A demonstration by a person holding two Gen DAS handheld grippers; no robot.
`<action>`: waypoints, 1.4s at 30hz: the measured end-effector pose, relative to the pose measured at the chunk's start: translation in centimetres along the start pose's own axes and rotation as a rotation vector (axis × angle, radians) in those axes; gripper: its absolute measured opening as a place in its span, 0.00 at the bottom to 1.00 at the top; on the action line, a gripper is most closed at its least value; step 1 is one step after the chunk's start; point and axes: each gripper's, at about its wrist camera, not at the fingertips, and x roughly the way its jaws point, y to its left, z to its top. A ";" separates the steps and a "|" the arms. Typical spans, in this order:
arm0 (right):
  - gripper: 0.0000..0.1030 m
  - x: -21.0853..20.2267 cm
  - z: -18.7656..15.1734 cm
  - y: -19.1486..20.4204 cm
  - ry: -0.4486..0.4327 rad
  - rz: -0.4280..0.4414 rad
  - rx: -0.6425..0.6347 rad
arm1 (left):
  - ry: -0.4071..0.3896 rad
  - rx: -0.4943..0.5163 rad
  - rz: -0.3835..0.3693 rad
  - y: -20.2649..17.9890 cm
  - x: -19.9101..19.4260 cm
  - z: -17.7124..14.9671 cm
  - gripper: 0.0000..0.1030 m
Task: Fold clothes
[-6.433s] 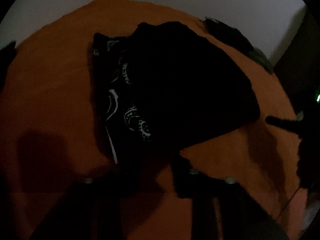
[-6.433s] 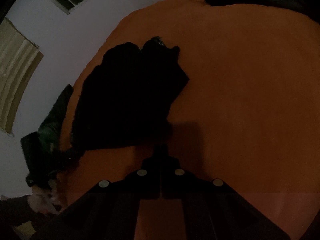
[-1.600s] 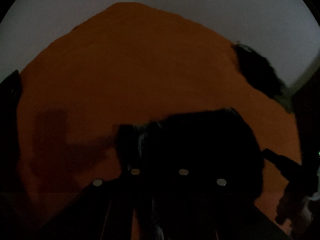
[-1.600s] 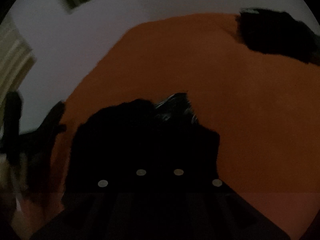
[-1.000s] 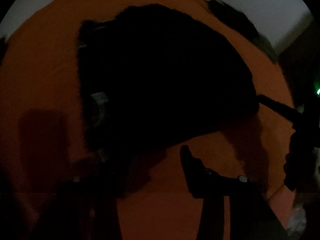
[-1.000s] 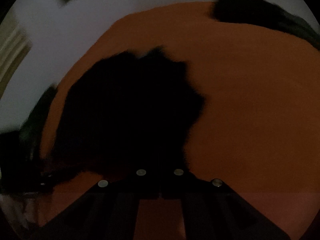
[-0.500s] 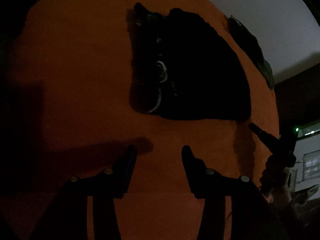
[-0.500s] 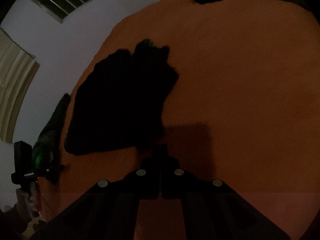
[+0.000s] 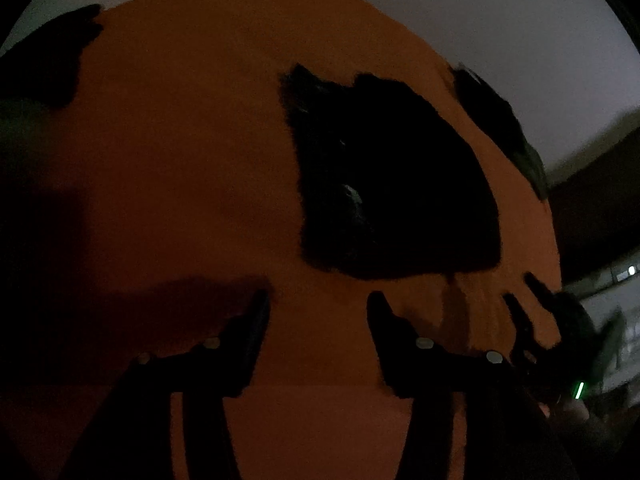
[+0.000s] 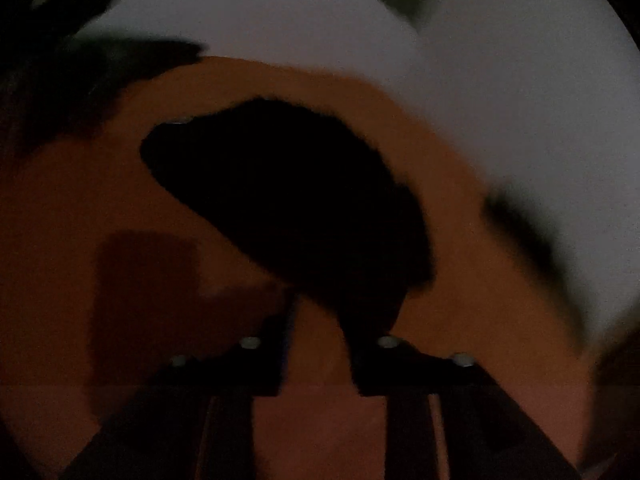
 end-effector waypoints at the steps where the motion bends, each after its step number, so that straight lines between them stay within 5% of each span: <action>1: 0.31 -0.1 0.9 1.4 -0.031 -0.035 -0.075 | -0.005 -0.014 0.001 0.3 -0.2 0.2 0.52; 8: 0.31 6.4 4.8 10.8 -0.044 -0.149 -0.418 | -0.027 -0.050 -0.019 2.0 -0.9 0.8 0.52; 16: 0.44 10.2 7.2 14.8 0.024 -0.216 -0.540 | -0.002 -0.096 -0.050 4.4 -0.4 0.3 0.52; 34: 0.44 11.6 11.2 11.9 0.097 -0.116 -0.461 | 0.025 -0.119 -0.073 4.8 0.7 0.4 0.52; 35: 0.43 11.8 11.6 11.7 0.103 -0.099 -0.447 | 0.033 -0.122 -0.073 4.8 0.8 0.1 0.52; 37: 0.06 11.6 12.6 10.9 0.103 -0.049 -0.400 | 0.045 -0.123 -0.074 4.6 1.2 -0.5 0.52; 42: 0.05 7.7 16.7 3.9 0.058 0.051 -0.098 | 0.036 -0.075 -0.106 2.2 2.1 -0.4 0.52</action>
